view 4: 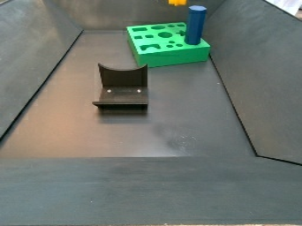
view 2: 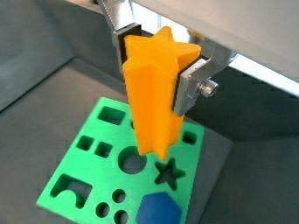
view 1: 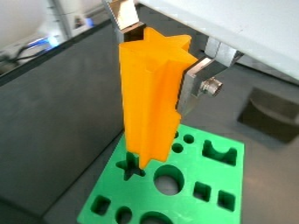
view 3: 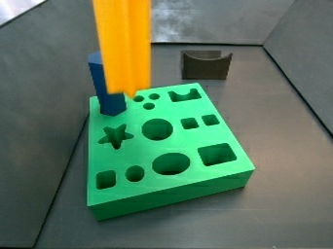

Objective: Pick up the star object. Move up. Move to above the board. Insert the star object.
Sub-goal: Insert the star object.

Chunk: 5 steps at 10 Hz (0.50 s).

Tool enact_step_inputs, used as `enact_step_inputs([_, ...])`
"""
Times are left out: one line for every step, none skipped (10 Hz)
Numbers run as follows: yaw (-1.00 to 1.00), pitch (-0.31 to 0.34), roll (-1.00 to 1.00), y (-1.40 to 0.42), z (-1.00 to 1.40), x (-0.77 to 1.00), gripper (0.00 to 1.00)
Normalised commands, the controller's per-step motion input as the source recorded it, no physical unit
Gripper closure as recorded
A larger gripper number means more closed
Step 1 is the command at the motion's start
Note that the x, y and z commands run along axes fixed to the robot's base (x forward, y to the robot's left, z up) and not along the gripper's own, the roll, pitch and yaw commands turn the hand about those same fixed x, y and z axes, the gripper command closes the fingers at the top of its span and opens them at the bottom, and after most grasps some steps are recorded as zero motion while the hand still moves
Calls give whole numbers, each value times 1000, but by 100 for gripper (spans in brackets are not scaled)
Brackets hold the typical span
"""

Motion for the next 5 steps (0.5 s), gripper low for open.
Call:
enact_step_inputs([-1000,0,34,0,-517,-100,100])
enact_step_inputs([-1000,-17,6,0,-629,-26,100])
enact_step_inputs([-1000,-39,19,0,-651,-11,100])
enact_step_inputs([-611,-44,0,0,-97,-77,100])
enact_step_inputs([0,-19,0,0,0,-63,100])
